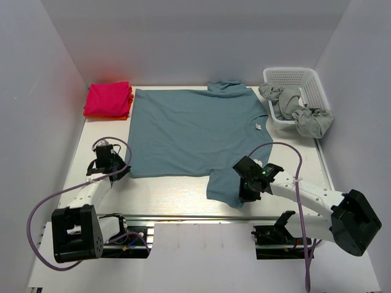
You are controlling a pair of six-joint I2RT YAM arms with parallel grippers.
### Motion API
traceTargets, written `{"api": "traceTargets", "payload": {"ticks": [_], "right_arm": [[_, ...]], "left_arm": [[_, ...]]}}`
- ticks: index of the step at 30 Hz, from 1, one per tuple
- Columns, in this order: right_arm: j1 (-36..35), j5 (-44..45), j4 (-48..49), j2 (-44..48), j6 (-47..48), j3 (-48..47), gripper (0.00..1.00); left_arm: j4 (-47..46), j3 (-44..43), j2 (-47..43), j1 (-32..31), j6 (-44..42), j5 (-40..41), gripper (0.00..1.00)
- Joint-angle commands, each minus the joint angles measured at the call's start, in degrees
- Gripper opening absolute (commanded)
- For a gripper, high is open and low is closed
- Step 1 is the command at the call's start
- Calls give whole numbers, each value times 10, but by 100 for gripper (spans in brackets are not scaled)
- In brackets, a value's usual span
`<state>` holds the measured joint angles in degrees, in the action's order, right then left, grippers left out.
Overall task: Fold and stack the t-shirts
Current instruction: Grap the side of the flattened tshirt closest away from the robot with both arms
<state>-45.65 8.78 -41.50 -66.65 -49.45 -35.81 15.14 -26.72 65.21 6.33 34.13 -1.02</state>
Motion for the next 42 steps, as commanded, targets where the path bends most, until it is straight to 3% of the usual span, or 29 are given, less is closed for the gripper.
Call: {"api": "traceTargets", "payload": {"ticks": [1,13,30,42], "right_arm": [[7,9,19,23,15,-24,0],[57,84,59,-22,84,-157,0],[201,42,95,-215,189,-384,0],[258,31,163,-289,304,-499,0]], "left_arm": [[10,-1,-40,4,6,-32,0],[-8,-79,37,4,17,-65,0],[-3,-262,214,4,28,-17,0],[2,-391,341,9,23,-43,0]]}}
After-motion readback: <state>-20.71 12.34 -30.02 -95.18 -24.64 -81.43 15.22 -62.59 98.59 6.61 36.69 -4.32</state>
